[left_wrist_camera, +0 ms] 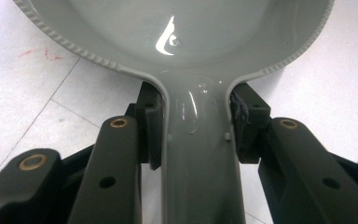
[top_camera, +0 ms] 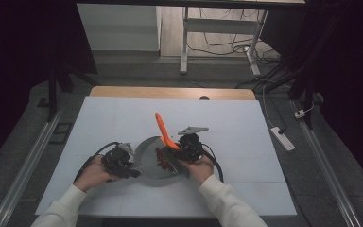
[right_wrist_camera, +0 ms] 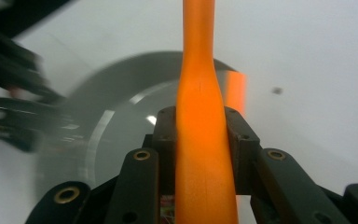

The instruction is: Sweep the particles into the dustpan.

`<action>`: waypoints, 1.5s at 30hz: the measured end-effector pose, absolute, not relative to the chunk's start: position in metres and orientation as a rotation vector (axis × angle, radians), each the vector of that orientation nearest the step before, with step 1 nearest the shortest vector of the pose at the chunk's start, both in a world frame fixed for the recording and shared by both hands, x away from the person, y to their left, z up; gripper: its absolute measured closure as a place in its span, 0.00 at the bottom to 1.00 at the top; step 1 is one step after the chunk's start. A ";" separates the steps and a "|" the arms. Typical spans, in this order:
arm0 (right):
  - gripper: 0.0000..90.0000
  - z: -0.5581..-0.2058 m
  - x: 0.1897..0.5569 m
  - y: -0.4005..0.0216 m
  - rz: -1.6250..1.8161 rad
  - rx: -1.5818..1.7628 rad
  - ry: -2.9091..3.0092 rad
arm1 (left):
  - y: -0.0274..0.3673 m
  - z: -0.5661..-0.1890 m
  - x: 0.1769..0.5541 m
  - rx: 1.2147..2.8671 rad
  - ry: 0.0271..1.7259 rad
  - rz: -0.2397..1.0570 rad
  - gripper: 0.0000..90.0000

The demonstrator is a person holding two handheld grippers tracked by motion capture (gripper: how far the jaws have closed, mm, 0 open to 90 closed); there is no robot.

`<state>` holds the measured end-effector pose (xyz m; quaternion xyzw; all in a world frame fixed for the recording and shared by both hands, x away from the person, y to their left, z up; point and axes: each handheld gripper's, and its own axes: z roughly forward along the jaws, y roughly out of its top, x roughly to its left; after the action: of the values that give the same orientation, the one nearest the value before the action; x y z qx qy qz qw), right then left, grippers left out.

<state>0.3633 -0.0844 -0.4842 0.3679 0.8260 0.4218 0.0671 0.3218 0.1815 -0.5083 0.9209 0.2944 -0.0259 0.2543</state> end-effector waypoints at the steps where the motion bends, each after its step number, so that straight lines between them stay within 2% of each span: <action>1: 0.78 -0.482 0.362 -0.083 1.282 1.083 2.490 | 0.181 -0.508 0.322 2.499 0.802 -0.069 0.68; 8: 0.78 -0.472 0.369 -0.095 1.242 1.045 2.374 | 0.182 -0.508 0.322 2.502 0.802 -0.068 0.68; 20: 0.78 -0.477 0.419 -0.107 1.186 1.134 2.301 | 0.185 -0.508 0.327 2.477 0.844 -0.052 0.68; 29: 0.78 -0.488 0.454 -0.096 1.084 1.164 2.315 | 0.187 -0.507 0.328 2.477 0.842 -0.049 0.68; 39: 0.78 -0.492 0.461 -0.086 1.072 1.147 2.350 | 0.186 -0.506 0.327 2.471 0.848 -0.044 0.68; 45: 0.78 -0.493 0.449 -0.072 1.068 1.056 2.427 | 0.186 -0.507 0.328 2.471 0.849 -0.051 0.68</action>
<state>0.4491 -0.0723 -0.4926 0.3661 0.8416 0.3704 0.1432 0.3278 0.1863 -0.5067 0.9129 0.3134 -0.0188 0.2610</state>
